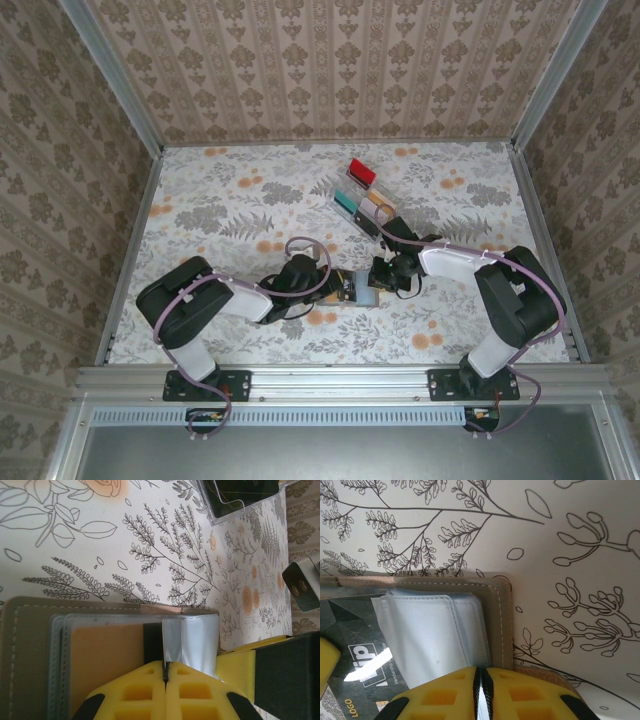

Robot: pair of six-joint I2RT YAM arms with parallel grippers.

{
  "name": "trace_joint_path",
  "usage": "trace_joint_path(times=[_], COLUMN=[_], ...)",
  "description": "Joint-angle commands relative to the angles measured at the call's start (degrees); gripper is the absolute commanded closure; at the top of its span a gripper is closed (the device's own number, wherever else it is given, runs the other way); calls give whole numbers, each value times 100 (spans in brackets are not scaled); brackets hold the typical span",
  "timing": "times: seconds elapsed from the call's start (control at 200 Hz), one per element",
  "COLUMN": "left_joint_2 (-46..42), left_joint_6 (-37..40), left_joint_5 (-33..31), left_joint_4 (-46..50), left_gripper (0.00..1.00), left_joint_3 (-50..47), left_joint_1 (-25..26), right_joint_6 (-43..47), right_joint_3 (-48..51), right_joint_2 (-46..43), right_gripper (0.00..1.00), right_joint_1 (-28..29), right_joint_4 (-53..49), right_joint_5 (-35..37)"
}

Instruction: Put the credit cards into the card holder

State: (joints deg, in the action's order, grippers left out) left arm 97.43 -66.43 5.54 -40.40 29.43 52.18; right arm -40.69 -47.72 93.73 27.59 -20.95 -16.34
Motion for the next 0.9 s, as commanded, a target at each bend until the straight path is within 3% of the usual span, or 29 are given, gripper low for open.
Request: trace_joint_path(times=[0.0,0.45,0.68,0.895], left_joint_2=[112,-778,-253,-93], left_joint_6=[-89,587,687,452], left_joint_5=[-8,-339,78,33], left_joint_4=[68,1266,791,459], left_gripper=[94,94,94,94], left_joint_3=[-43,-77,163,84], left_joint_1=[125,-78,6,53], right_joint_6=[-71,-28,-51,-19], right_joint_3=[176,105,90,79], right_joint_2=[326,357,433,436], right_gripper=[83,82,82,82], right_joint_1=[36,35,35,33], right_joint_4=[-20,-62,-15,-50], right_joint_5=[174,184,146,170])
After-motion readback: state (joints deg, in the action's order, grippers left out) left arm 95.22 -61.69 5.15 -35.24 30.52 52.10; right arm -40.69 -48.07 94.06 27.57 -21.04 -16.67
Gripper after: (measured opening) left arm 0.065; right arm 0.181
